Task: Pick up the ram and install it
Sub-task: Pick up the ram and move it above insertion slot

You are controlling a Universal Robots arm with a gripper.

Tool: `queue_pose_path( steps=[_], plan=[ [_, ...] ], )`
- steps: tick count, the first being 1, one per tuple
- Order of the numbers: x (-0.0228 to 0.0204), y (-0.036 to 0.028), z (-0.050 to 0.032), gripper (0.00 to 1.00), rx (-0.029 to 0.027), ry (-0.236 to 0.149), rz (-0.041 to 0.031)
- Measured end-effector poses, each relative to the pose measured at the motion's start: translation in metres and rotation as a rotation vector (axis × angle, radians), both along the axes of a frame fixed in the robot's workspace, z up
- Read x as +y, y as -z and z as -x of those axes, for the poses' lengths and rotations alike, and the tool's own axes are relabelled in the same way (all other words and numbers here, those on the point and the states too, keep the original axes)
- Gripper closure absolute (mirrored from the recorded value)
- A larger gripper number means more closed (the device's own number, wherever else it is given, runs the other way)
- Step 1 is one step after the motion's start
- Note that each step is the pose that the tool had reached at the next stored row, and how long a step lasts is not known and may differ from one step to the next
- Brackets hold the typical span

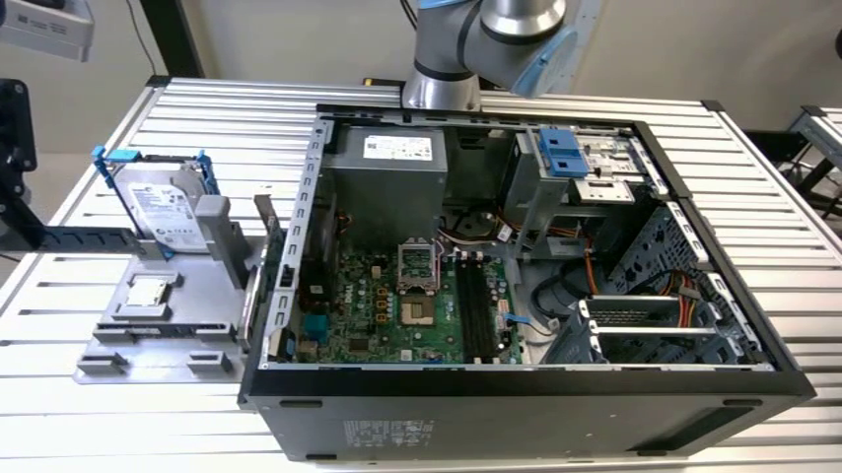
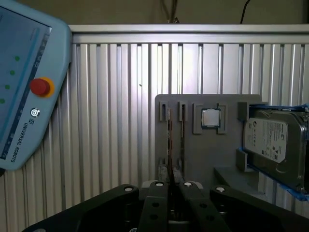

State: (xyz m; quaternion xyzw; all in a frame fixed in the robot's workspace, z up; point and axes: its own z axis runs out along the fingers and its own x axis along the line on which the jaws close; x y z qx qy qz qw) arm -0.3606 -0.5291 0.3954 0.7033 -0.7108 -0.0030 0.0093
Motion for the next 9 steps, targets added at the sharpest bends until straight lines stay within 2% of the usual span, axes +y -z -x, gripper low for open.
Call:
queue_pose_path(
  steps=[4, 9],
  plan=[
    [0.0000, -0.0003, -0.0013, 1.00, 0.0003, 0.000, 0.0003],
    [0.0002, -0.0001, -0.0118, 1.00, 0.0000, 0.000, -0.0001]
  ],
)
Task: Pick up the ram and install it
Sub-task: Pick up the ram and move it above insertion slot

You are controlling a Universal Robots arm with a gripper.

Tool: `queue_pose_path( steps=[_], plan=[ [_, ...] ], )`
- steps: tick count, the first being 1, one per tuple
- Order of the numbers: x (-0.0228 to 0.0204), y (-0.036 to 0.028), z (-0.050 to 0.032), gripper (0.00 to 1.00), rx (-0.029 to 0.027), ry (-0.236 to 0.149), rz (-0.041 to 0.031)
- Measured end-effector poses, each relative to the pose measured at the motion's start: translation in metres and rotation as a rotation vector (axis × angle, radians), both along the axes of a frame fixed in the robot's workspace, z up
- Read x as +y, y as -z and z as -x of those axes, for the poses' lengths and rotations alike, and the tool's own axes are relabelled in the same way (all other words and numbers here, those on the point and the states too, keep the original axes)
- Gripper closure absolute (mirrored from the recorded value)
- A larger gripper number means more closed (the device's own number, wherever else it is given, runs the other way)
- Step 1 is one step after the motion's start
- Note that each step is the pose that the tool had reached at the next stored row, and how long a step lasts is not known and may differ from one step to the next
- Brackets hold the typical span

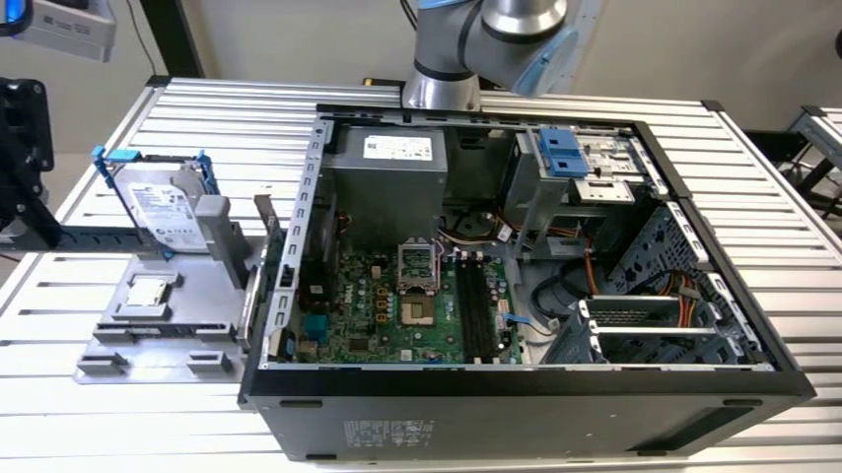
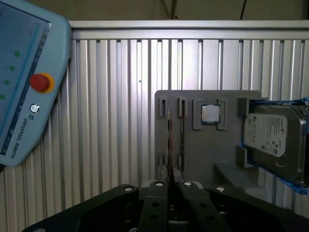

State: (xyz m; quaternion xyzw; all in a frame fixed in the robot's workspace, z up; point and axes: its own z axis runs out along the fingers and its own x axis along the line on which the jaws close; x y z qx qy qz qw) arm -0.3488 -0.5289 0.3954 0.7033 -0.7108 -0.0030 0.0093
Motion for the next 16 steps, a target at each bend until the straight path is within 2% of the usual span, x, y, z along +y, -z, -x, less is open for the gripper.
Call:
queue_pose_path(
  steps=[16],
  plan=[
    [0.0000, 0.0000, -0.0586, 1.00, 0.0021, 0.000, 0.0000]
  ],
)
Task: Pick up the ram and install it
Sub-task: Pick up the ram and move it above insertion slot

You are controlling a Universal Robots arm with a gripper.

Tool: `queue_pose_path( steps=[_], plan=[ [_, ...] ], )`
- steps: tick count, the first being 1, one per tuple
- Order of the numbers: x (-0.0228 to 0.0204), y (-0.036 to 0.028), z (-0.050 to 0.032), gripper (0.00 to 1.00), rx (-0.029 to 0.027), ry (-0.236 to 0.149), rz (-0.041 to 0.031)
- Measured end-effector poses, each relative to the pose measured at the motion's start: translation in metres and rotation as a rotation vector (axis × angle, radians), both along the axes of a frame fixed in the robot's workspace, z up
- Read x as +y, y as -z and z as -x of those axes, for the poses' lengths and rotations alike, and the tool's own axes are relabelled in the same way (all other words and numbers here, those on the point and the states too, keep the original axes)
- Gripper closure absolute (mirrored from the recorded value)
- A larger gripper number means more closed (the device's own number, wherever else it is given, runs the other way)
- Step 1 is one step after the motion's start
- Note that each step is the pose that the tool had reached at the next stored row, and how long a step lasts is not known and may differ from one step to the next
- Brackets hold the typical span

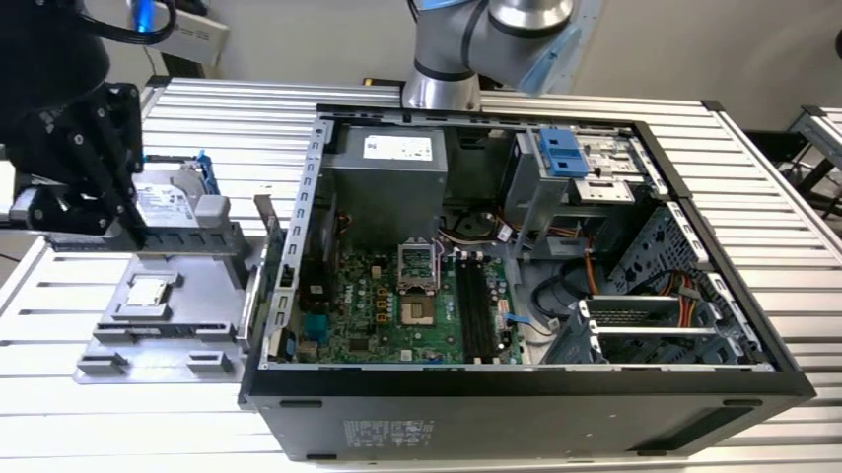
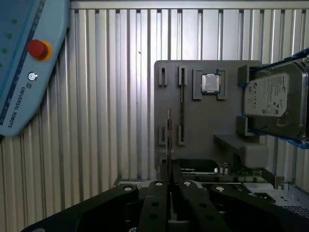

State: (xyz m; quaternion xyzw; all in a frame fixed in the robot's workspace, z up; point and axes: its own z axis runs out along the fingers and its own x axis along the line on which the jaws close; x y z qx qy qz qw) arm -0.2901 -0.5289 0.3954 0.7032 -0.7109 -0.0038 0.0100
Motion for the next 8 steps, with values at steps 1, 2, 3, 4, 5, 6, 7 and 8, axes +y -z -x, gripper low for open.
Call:
queue_pose_path(
  steps=[1, 2, 3, 4, 5, 6, 7, 8],
  plan=[
    [0.0000, 0.0000, -0.0033, 1.00, 0.0001, 0.000, 0.0001],
    [0.0000, -0.0001, -0.0065, 1.00, 0.0002, 0.000, 0.0001],
    [0.0000, 0.0000, -0.0094, 1.00, 0.0000, 0.001, 0.0000],
    [0.0000, 0.0000, -0.0126, 1.00, 0.0001, 0.001, 0.0000],
    [0.0000, 0.0000, -0.0156, 1.00, 0.0000, 0.001, 0.0000],
    [0.0000, 0.0000, -0.0188, 1.00, 0.0001, 0.002, 0.0001],
    [0.0000, 0.0000, -0.0218, 1.00, 0.0001, 0.002, 0.0001],
    [0.0001, -0.0001, -0.0249, 1.00, 0.0001, 0.002, 0.0001]
  ],
)
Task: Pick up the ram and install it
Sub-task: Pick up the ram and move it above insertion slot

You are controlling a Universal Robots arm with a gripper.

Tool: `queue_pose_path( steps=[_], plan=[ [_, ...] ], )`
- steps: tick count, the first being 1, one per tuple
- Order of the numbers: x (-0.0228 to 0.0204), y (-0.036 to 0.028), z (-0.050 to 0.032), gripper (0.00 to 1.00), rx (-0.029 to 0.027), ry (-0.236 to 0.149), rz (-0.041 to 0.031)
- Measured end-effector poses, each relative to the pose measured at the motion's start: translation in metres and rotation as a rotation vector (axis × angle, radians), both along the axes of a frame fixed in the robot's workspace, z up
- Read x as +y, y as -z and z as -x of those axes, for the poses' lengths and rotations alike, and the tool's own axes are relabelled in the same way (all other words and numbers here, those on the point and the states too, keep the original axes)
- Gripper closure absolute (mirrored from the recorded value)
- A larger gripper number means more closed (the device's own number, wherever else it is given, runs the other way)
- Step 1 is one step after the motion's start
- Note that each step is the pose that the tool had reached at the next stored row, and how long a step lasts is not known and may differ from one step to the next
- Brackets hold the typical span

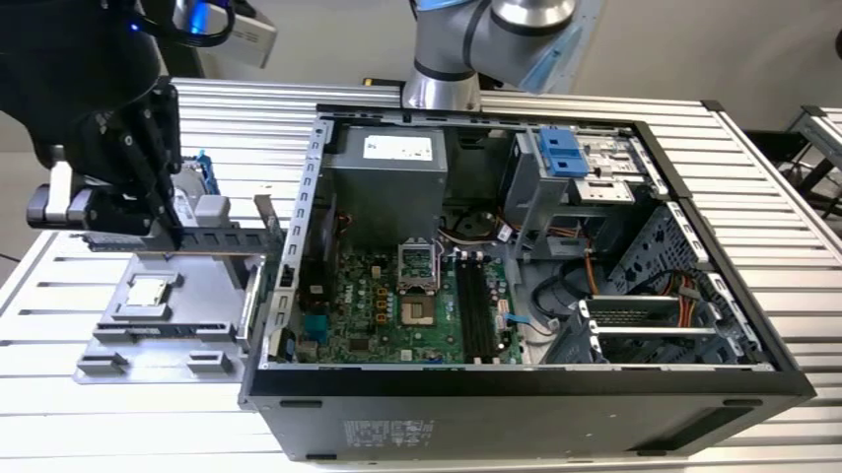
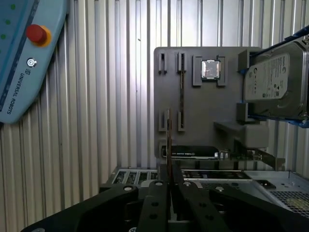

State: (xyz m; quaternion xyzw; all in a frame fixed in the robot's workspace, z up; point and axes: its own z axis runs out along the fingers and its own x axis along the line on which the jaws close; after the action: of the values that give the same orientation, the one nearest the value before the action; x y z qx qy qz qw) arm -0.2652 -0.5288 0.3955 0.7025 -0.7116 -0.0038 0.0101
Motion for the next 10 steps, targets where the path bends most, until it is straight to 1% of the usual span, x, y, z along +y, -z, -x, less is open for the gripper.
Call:
queue_pose_path(
  steps=[2, 5, 10],
  plan=[
    [0.0001, 0.0000, -0.0042, 1.00, -0.0001, 0.000, 0.0000],
    [0.0002, 0.0000, -0.0068, 1.00, -0.0001, 0.000, 0.0000],
    [0.0002, 0.0000, -0.0079, 1.00, 0.0000, 0.000, 0.0000]
  ],
)
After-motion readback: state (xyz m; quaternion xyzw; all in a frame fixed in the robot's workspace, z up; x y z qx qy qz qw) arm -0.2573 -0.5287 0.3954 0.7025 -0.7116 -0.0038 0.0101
